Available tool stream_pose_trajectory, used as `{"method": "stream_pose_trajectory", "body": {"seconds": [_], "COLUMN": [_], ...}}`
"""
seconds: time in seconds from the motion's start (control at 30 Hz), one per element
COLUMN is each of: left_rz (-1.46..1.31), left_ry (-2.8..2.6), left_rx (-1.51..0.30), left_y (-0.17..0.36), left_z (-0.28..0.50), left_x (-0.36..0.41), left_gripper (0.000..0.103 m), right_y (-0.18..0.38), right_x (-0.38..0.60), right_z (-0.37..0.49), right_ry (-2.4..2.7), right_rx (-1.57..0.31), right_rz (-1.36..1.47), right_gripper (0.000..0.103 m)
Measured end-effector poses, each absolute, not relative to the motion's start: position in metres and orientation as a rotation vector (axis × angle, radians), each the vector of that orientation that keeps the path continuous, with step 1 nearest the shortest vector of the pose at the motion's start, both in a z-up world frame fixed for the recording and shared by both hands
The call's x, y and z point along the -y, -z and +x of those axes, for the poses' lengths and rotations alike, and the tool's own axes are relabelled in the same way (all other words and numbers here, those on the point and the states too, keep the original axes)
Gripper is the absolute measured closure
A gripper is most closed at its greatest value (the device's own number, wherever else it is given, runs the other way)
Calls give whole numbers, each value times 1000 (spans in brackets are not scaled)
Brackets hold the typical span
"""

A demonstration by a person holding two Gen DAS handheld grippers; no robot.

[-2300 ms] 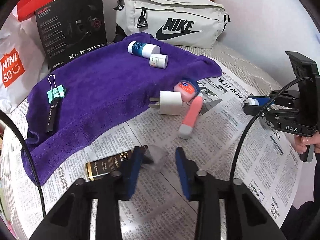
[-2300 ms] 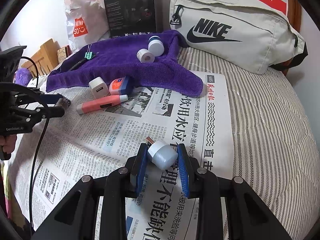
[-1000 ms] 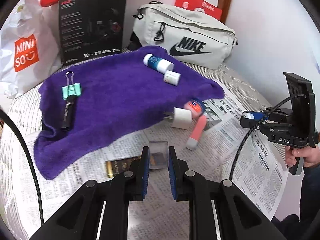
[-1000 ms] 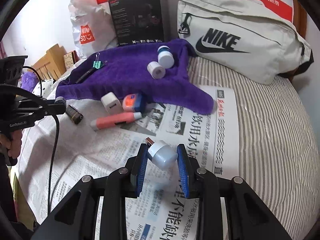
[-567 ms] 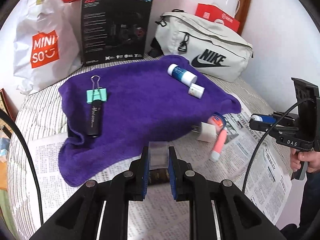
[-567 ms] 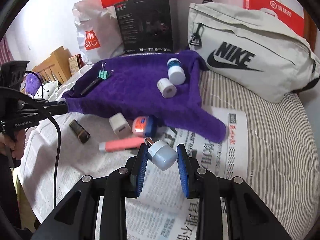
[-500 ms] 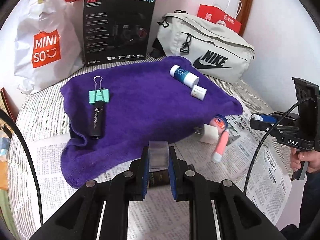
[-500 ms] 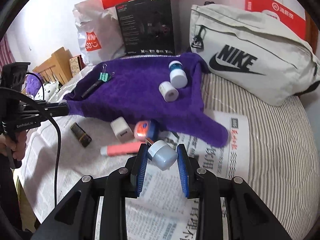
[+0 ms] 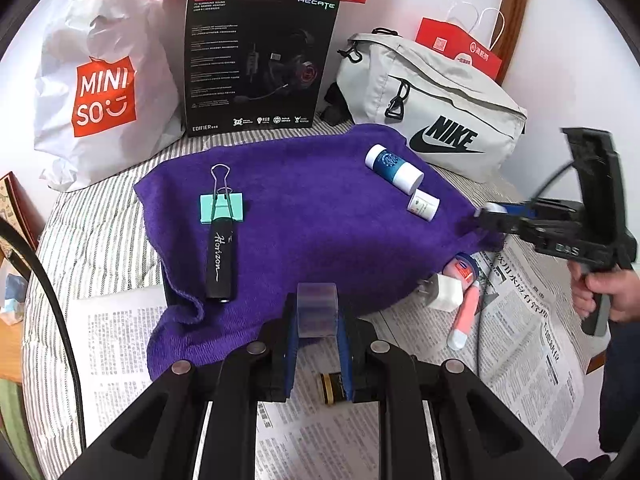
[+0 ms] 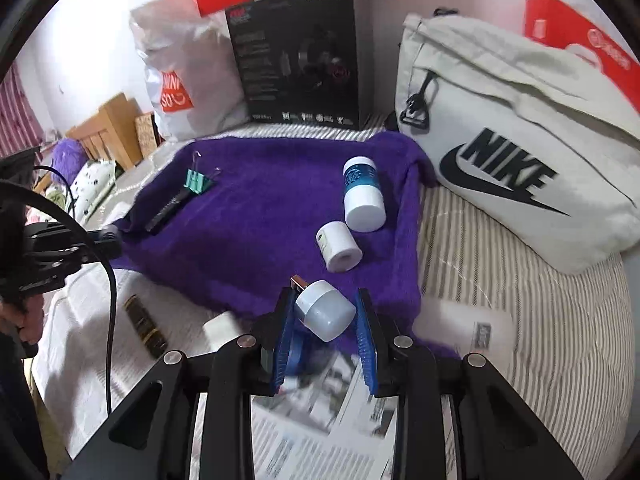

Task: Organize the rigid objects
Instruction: 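Carry the clear cube toward the towel while the right tool sets the white cap on the towel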

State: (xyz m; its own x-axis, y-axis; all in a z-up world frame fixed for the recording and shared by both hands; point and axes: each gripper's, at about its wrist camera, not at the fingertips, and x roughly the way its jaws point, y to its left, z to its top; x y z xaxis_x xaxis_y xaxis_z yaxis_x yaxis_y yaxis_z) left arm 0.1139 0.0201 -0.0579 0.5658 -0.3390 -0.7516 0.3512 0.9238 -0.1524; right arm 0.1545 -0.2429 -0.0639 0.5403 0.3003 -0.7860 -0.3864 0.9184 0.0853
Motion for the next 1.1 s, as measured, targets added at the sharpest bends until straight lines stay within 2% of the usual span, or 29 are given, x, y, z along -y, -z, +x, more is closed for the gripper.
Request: {"method": "stream_pose_trajectory", "body": {"seconds": [0.33,0.83,1.1], "left_rz": [-8,-15,-1], "left_ry": [418,400,396], "left_rx": [-889,-913,-933], "left_y": [65,73,76], "left_z": [129,149,158], "left_x": [-26,-33,-27], "left_gripper": [86,86,86], "right_y": [99,106,98], "right_x": [223,220,224], "right_z": [194,208,203], "right_ry": [-395,-445,-462], "right_rx": [-1054,-1087,-1088], "right_rz": [-218,-193,-218], "right_gripper": [73,72,60]}}
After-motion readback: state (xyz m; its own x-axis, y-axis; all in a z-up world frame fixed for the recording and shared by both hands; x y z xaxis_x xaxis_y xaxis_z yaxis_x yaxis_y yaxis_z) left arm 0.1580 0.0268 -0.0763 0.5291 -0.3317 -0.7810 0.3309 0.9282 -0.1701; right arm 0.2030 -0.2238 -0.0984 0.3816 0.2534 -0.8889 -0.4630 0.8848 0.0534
